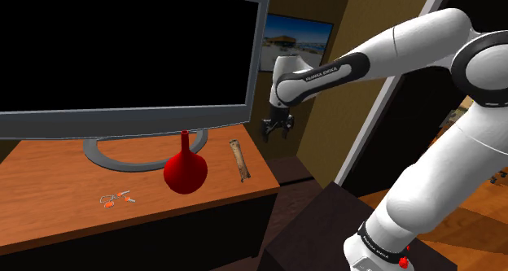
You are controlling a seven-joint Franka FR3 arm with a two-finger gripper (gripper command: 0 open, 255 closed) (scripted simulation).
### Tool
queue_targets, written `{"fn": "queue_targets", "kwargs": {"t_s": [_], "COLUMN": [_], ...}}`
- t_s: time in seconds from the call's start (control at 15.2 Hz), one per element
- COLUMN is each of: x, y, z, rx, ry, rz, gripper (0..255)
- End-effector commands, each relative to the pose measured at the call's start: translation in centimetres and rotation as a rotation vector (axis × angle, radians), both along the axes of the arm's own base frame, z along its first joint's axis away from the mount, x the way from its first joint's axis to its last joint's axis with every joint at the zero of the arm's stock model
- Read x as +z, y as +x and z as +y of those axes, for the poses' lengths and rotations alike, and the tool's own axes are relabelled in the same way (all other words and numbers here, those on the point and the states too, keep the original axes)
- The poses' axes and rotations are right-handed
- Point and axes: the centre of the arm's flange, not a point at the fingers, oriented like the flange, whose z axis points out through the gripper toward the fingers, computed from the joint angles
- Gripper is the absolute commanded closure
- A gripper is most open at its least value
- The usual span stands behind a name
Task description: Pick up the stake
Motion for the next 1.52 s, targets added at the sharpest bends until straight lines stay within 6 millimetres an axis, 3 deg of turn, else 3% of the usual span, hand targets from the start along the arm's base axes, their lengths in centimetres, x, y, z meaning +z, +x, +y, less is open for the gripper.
{"fn": "queue_targets", "kwargs": {"t_s": [0.0,1.39,1.45], "x": [-2.4,-22.7,-22.9], "y": [1.8,20.2,20.3], "z": [0.0,-1.8,-1.9], "rx": [-0.01,-0.118,-0.119], "ry": [-0.002,-0.03,-0.03], "rz": [-0.003,-0.027,-0.027], "gripper": [0,0,0]}}
